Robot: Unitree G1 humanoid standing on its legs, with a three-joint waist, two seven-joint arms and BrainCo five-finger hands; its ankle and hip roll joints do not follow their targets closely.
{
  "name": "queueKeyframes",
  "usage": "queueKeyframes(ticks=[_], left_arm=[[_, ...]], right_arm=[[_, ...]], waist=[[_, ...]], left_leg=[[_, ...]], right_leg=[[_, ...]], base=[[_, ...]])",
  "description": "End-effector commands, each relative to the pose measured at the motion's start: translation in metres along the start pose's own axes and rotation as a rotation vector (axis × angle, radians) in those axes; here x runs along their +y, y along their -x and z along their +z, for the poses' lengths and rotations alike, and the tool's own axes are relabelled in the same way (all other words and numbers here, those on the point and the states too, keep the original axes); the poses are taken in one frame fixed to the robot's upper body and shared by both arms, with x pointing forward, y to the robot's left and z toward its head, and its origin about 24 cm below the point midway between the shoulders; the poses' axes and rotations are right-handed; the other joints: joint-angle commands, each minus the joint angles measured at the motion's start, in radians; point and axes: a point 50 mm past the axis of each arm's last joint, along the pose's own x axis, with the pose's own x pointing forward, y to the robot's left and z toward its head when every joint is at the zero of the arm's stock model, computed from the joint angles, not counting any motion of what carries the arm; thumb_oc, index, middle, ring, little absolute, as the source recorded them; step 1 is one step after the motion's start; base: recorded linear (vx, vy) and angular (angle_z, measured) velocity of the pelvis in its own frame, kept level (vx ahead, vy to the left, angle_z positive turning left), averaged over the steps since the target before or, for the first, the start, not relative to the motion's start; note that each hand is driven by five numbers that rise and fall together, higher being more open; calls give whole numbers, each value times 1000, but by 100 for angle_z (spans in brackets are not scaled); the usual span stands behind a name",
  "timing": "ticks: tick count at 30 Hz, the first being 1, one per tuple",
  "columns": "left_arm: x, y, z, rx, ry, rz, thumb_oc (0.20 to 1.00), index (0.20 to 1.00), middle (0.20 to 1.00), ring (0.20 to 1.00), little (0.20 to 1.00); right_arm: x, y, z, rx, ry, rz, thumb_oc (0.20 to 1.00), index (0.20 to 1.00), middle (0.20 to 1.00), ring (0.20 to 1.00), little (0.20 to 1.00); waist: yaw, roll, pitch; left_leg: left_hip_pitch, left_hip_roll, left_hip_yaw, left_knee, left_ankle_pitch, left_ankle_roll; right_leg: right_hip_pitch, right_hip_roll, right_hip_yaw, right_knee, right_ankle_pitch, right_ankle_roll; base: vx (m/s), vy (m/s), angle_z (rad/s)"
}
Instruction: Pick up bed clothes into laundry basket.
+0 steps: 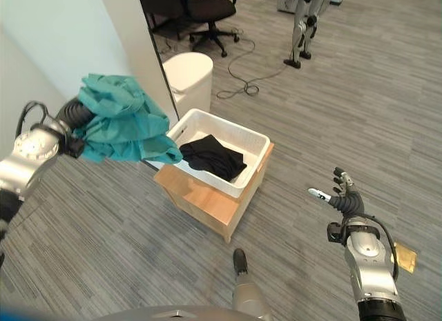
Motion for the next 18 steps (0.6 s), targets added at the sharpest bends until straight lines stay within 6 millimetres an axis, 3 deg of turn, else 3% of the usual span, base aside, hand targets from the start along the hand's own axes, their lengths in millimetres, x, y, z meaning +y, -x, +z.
queueKeyframes(ticks=[1,12,13,18], left_arm=[[52,-6,45,-121,-83,155,200,200,200,200,200],[66,-21,77,-182,-56,254,200,200,200,200,200],[68,-24,92,-212,-115,257,200,200,200,200,200],[60,-32,116,-260,-195,227,200,200,200,200,200]], right_arm=[[-16,-4,32,-161,-4,-42,1000,1000,1000,1000,1000],[-7,-2,26,-145,-24,-32,1000,1000,1000,1000,1000],[2,-3,28,-156,-26,-3,1000,1000,1000,1000,1000],[16,-2,26,-161,-33,42,1000,1000,1000,1000,1000]], waist=[[-16,-7,24],[-64,16,131],[-73,30,163],[-86,51,195]], left_leg=[[-108,58,-47,3,130,-33],[-210,47,-31,3,151,-40],[-235,45,-26,3,156,-41],[-261,39,-22,3,159,-43]], right_leg=[[139,-55,9,15,-102,115],[27,-68,36,20,-73,116],[-2,-70,45,20,-64,115],[-29,-74,52,22,-59,116]], base=[[-53,13,-20],[-45,15,-11],[-48,9,-12],[-12,1,4]])
